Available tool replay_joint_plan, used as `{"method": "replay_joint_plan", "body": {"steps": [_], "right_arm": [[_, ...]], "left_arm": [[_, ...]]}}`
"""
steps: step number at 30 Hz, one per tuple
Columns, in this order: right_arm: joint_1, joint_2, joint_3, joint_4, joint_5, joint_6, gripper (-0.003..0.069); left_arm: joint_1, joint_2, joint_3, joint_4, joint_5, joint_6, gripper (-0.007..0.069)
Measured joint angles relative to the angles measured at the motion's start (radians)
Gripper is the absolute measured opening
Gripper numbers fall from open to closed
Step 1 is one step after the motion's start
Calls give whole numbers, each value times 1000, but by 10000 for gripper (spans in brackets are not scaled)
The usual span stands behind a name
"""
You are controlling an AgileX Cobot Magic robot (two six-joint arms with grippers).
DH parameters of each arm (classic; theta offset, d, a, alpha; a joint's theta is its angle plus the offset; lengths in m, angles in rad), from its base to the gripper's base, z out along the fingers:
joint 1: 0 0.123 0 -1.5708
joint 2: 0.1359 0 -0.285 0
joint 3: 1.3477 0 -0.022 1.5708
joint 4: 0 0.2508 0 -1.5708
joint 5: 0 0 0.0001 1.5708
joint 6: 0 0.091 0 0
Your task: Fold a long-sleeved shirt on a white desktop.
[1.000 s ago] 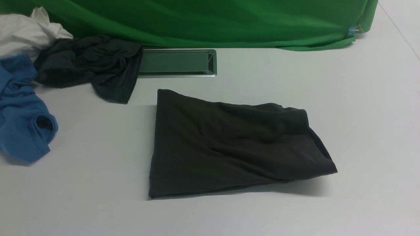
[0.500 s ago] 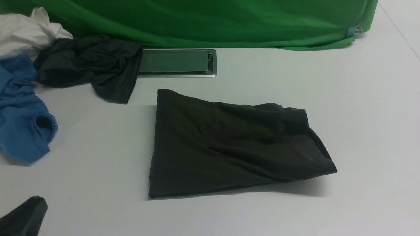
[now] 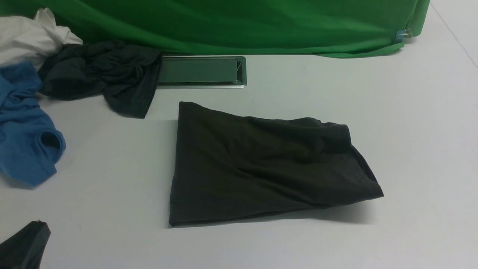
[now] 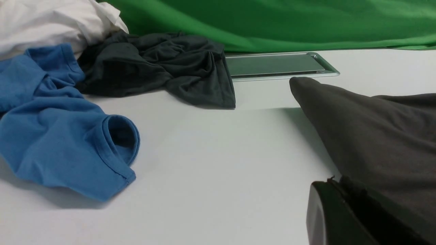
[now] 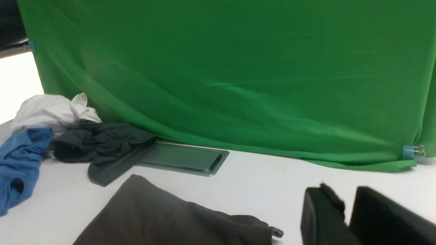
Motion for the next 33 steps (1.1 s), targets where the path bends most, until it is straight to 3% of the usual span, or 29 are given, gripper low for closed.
{"method": "replay_joint_plan", "body": {"steps": [14, 24, 29, 33], "right_arm": [[-7, -1, 0, 0, 0, 1, 195], [-204, -7, 0, -20, 0, -13, 217], [-287, -48, 9, -145, 19, -53, 227], [-328, -84, 55, -210, 25, 25, 232]], "left_arm": [[0, 0, 0, 1, 0, 14, 32], [0, 0, 0, 1, -1, 17, 32], [0, 0, 0, 1, -3, 17, 32], [0, 0, 0, 1, -3, 17, 32]]}}
